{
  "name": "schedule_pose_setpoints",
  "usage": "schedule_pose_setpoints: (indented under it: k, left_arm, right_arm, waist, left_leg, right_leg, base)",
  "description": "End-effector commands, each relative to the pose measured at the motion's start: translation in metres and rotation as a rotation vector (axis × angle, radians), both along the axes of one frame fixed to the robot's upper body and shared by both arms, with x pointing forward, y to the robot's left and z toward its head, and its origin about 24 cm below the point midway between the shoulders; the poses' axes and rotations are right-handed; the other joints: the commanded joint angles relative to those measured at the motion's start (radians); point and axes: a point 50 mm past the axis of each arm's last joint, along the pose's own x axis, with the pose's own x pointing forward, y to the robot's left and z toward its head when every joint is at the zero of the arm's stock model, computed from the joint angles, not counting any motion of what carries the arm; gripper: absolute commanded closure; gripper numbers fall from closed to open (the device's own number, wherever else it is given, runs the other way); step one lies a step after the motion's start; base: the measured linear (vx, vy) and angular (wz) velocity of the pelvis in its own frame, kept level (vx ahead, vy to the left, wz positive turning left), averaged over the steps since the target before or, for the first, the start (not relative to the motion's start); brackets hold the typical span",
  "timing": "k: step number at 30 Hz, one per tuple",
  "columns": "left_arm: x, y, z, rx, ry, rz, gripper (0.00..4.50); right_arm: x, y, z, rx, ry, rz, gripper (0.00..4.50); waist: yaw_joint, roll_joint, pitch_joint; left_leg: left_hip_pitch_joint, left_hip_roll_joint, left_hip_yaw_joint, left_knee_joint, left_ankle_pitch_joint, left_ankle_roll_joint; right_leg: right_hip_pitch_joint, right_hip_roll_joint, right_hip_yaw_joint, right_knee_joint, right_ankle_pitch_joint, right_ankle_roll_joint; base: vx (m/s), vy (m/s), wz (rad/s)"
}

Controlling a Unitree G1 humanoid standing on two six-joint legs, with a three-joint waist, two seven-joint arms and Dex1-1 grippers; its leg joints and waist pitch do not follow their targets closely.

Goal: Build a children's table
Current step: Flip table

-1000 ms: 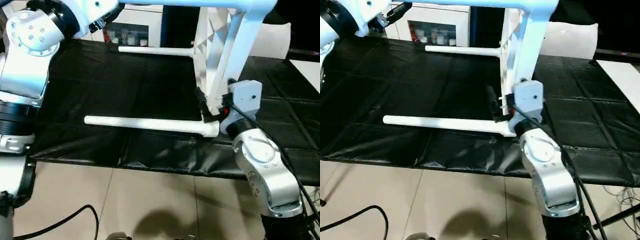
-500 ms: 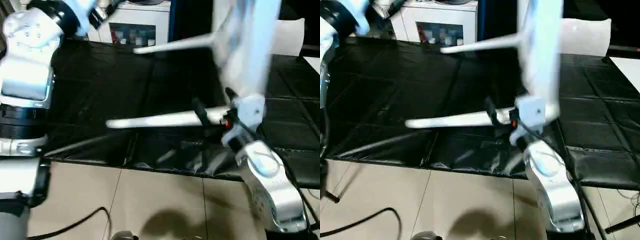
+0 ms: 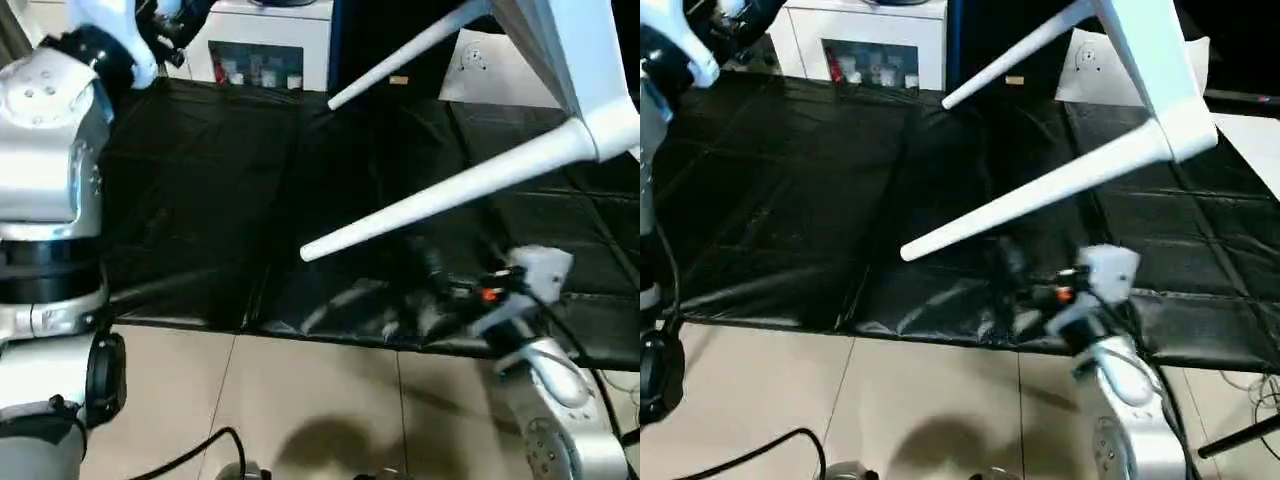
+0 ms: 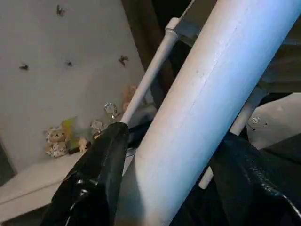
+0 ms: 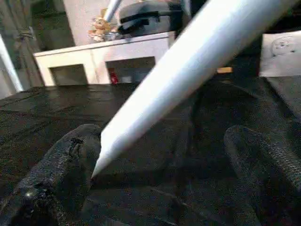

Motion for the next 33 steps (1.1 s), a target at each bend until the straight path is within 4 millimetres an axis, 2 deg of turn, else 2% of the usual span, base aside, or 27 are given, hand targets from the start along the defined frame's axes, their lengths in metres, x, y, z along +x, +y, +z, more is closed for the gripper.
schedule_pose_setpoints:
  k: [1,3,4,6,7,8,11,13,15,16,17,19,21,22,23,24,25,26,27,30,31,33]
  left_arm:
    - [-0.005,0.012,0.010,-0.119,-0.047,0.030,1.99]
    - [-0.007,0.014,0.005,-0.136,-0.031,0.040,1.99]
    - [-0.007,0.015,0.002,-0.140,-0.026,0.041,1.99]
    - [-0.009,0.016,-0.004,-0.138,-0.014,0.042,2.00]
    - [-0.009,0.016,-0.004,-0.138,-0.013,0.042,2.00]
    - [-0.010,0.016,-0.005,-0.138,-0.010,0.042,2.00]
    - [-0.011,0.018,-0.013,-0.133,0.002,0.033,2.01]
    - [-0.010,0.020,-0.020,-0.129,0.019,0.036,2.01]
    - [-0.011,0.022,-0.032,-0.124,0.044,0.046,2.02]
    - [-0.011,0.023,-0.039,-0.136,0.069,0.055,2.04]
    - [-0.011,0.024,-0.048,-0.134,0.094,0.060,2.05]
    - [-0.012,0.024,-0.051,-0.134,0.100,0.061,2.07]
    - [-0.013,0.026,-0.072,-0.136,0.154,0.067,2.14]
    - [-0.013,0.026,-0.072,-0.136,0.154,0.067,2.19]
    - [-0.015,0.028,-0.088,-0.129,0.197,0.079,2.24]
    - [-0.016,0.030,-0.098,-0.139,0.217,0.085,2.24]
    - [-0.016,0.031,-0.102,-0.154,0.226,0.087,2.28]
    - [-0.017,0.032,-0.106,-0.161,0.231,0.091,2.41]
    - [-0.017,0.032,-0.109,-0.163,0.235,0.094,2.47]
    - [-0.017,0.033,-0.116,-0.176,0.245,0.101,2.66]
    - [-0.017,0.033,-0.119,-0.171,0.249,0.097,2.66]
    - [-0.017,0.033,-0.125,-0.183,0.258,0.106,2.83]
  right_arm:
    - [0.001,-0.004,0.001,-0.007,-0.004,-0.019,0.00]
    - [0.009,-0.007,0.003,-0.016,-0.013,-0.022,0.00]
    - [0.014,-0.008,0.005,-0.017,-0.024,-0.025,0.00]
    - [0.031,-0.008,0.015,0.006,-0.060,0.005,0.00]
    - [0.032,-0.008,0.016,0.007,-0.062,0.007,0.00]
    - [0.037,-0.008,0.019,0.015,-0.073,0.018,0.00]
    - [0.055,-0.008,0.029,0.031,-0.092,0.026,0.00]
    - [0.064,-0.008,0.033,0.026,-0.093,0.026,0.00]
    - [0.077,-0.005,0.038,0.011,-0.095,0.057,0.00]
    - [0.081,-0.001,0.042,0.008,-0.107,0.092,0.00]
    - [0.082,0.004,0.046,0.017,-0.121,0.129,0.00]
    - [0.083,0.005,0.047,0.017,-0.128,0.139,0.00]
    - [0.086,0.011,0.060,0.014,-0.186,0.155,0.00]
    - [0.086,0.011,0.060,0.014,-0.186,0.155,0.00]
    - [0.085,0.016,0.069,0.021,-0.221,0.176,0.00]
    - [0.085,0.018,0.075,0.014,-0.240,0.187,0.00]
    - [0.084,0.020,0.078,0.017,-0.249,0.193,0.00]
    - [0.084,0.022,0.081,0.020,-0.257,0.199,0.00]
    - [0.084,0.023,0.084,0.021,-0.264,0.204,0.00]
    - [0.082,0.029,0.090,0.015,-0.286,0.220,0.00]
    - [0.081,0.032,0.091,0.014,-0.289,0.232,0.00]
    - [0.076,0.042,0.093,0.011,-0.299,0.269,0.00]
  waist:
    - [0.000,-0.010,-0.069]
    - [-0.003,-0.012,-0.069]
    - [-0.007,-0.012,-0.070]
    - [-0.013,-0.010,-0.069]
    - [-0.020,-0.012,-0.068]
    - [-0.019,-0.011,-0.069]
    - [-0.019,-0.010,-0.071]
    - [-0.021,-0.015,-0.074]
    - [-0.025,-0.022,-0.073]
    - [-0.021,-0.019,-0.076]
    - [-0.020,-0.018,-0.074]
    - [-0.020,-0.018,-0.074]
    - [-0.021,-0.018,-0.074]
    - [-0.023,-0.020,-0.074]
    - [-0.023,-0.016,-0.074]
    - [-0.024,-0.018,-0.073]
    - [-0.023,-0.020,-0.071]
    - [-0.020,-0.017,-0.071]
    - [-0.019,-0.019,-0.072]
    - [-0.019,-0.016,-0.073]
    - [-0.018,-0.016,-0.075]
    - [-0.019,-0.017,-0.077]
  left_leg:
    - [-0.006,0.060,-0.026,-0.068,-0.075,0.033]
    - [-0.006,0.061,-0.026,-0.068,-0.072,0.034]
    - [-0.007,0.061,-0.027,-0.067,-0.067,0.033]
    - [-0.008,0.058,-0.025,-0.065,-0.070,0.033]
    - [-0.009,0.057,-0.025,-0.066,-0.072,0.035]
    - [-0.004,0.056,-0.024,-0.064,-0.077,0.037]
    - [-0.006,0.058,-0.023,-0.064,-0.055,0.041]
    - [-0.007,0.058,-0.024,-0.062,-0.035,0.046]
    - [-0.009,0.057,-0.021,-0.062,-0.039,0.047]
    - [-0.005,0.058,-0.021,-0.060,-0.033,0.050]
    - [-0.006,0.058,-0.019,-0.060,-0.029,0.056]
    - [-0.007,0.059,-0.020,-0.061,-0.026,0.060]
    - [-0.005,0.063,-0.021,-0.063,-0.032,0.061]
    - [-0.006,0.062,-0.021,-0.063,-0.037,0.060]
    - [-0.002,0.062,-0.020,-0.063,-0.048,0.054]
    - [-0.003,0.062,-0.020,-0.064,-0.055,0.052]
    - [-0.001,0.060,-0.019,-0.065,-0.069,0.049]
    - [0.004,0.062,-0.019,-0.066,-0.078,0.044]
    - [0.008,0.062,-0.017,-0.066,-0.080,0.044]
    - [0.014,0.066,-0.020,-0.071,-0.105,0.033]
    - [0.017,0.069,-0.021,-0.071,-0.107,0.028]
    - [0.015,0.073,-0.023,-0.073,-0.096,0.023]
  right_leg:
    - [0.058,-0.095,0.064,-0.085,-0.242,-0.099]
    - [0.059,-0.095,0.064,-0.083,-0.233,-0.104]
    - [0.061,-0.096,0.062,-0.081,-0.230,-0.114]
    - [0.061,-0.094,0.063,-0.083,-0.245,-0.113]
    - [0.062,-0.092,0.061,-0.084,-0.255,-0.114]
    - [0.059,-0.092,0.062,-0.087,-0.269,-0.111]
    - [0.060,-0.090,0.062,-0.083,-0.236,-0.116]
    - [0.061,-0.092,0.061,-0.073,-0.197,-0.138]
    - [0.063,-0.091,0.061,-0.076,-0.205,-0.138]
    - [0.062,-0.093,0.061,-0.073,-0.197,-0.144]
    - [0.061,-0.091,0.062,-0.075,-0.189,-0.143]
    - [0.062,-0.091,0.061,-0.074,-0.180,-0.143]
    - [0.059,-0.091,0.061,-0.073,-0.182,-0.144]
    - [0.060,-0.090,0.060,-0.075,-0.191,-0.141]
    - [0.058,-0.091,0.061,-0.077,-0.209,-0.138]
    - [0.058,-0.090,0.061,-0.079,-0.222,-0.135]
    - [0.056,-0.089,0.062,-0.083,-0.250,-0.123]
    - [0.052,-0.088,0.063,-0.085,-0.264,-0.115]
    - [0.049,-0.087,0.064,-0.086,-0.260,-0.114]
    - [0.045,-0.086,0.063,-0.086,-0.244,-0.118]
    - [0.042,-0.086,0.064,-0.083,-0.213,-0.126]
    - [0.046,-0.087,0.063,-0.077,-0.154,-0.141]
  base:
    - [0.000,0.000,0.00]
    - [0.000,0.000,0.00]
    - [0.000,0.000,0.00]
    - [0.000,0.000,0.00]
    - [0.000,0.000,0.00]
    - [0.000,0.000,0.00]
    - [0.000,0.000,0.00]
    - [0.000,0.000,0.00]
    - [0.000,0.000,0.00]
    - [0.000,0.000,0.00]
    - [0.000,0.000,0.00]
    - [0.000,0.000,0.00]
    - [0.000,0.000,0.00]
    - [0.000,0.000,0.00]
    - [0.000,0.000,0.00]
    - [0.000,0.000,0.00]
    - [0.000,0.000,0.00]
    - [0.000,0.000,0.00]
    - [0.000,0.000,0.00]
    - [0.000,0.000,0.00]
    - [0.000,0.000,0.00]
    - [0.000,0.000,0.00]
